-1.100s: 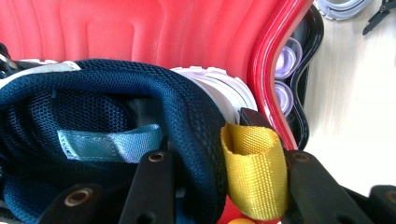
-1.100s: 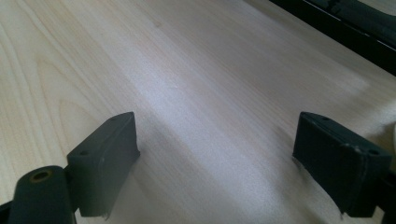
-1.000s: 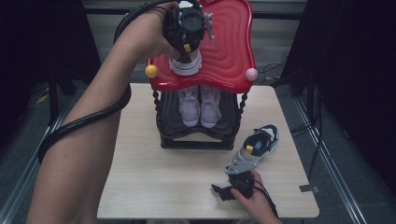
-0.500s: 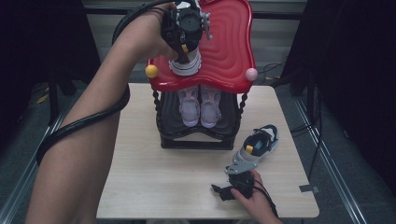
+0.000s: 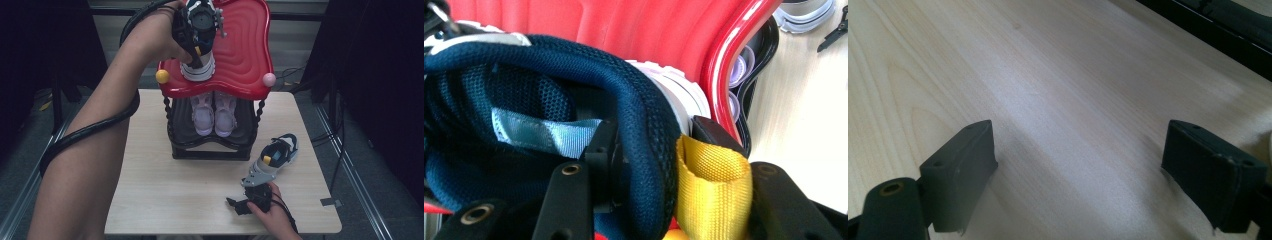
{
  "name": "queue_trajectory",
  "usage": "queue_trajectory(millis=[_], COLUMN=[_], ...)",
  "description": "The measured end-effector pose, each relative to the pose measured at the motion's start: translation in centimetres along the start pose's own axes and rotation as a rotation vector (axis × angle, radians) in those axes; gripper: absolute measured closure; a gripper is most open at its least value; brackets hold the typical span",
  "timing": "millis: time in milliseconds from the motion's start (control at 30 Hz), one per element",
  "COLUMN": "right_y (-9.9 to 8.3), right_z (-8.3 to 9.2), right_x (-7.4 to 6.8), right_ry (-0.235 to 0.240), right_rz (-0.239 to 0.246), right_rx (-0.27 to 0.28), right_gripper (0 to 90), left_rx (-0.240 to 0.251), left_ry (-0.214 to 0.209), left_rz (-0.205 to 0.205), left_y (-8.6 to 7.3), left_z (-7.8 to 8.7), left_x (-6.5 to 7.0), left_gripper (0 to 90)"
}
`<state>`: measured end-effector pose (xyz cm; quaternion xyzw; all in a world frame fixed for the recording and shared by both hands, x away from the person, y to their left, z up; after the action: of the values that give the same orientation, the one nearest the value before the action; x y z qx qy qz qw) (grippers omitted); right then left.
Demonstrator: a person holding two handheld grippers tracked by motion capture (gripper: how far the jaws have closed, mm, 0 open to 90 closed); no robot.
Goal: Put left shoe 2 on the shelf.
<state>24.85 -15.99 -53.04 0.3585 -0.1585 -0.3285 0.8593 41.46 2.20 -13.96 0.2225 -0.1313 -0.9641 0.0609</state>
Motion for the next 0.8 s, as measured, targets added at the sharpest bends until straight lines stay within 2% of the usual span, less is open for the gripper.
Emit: queue_trajectory(millis=[200, 300, 567, 700, 800], right_y=[0.0, 0.0, 0.0, 0.0, 0.0], right_z=[0.0, 0.0, -0.01, 0.0, 0.0], right_x=[0.02, 0.01, 0.02, 0.0, 0.0], right_ry=[-0.001, 0.0, -0.001, 0.0, 0.0], right_rz=[0.001, 0.001, 0.002, 0.0, 0.0], right_rx=[0.001, 0.0, 0.001, 0.0, 0.0], right_gripper=[13.2, 13.2, 13.2, 13.2, 13.2], left_rx=[0.0, 0.006, 0.015, 0.025, 0.02], left_ry=[-0.025, -0.025, -0.016, -0.031, -0.047], left_rz=[0.058, 0.105, 0.117, 0.153, 0.2], left_y=[-0.19, -0.28, -0.26, -0.24, -0.23], left_z=[-0.2, -0.31, -0.27, -0.24, -0.19], left_x=[0.01, -0.12, -0.07, -0.08, -0.03], left_gripper=[47.5, 43.2, 40.1, 35.9, 34.2])
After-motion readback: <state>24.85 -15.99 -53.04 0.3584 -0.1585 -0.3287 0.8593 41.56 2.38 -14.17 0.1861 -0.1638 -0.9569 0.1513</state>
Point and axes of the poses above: each handheld gripper's, and its own axes: z roughly backward along the jaws, y roughly out of its top, x roughly to its right, the point moved 3 cm from there along -z, roughly forward along the jaws, and after that the axes turned 5 degrees about z, right-handed, at the moved point
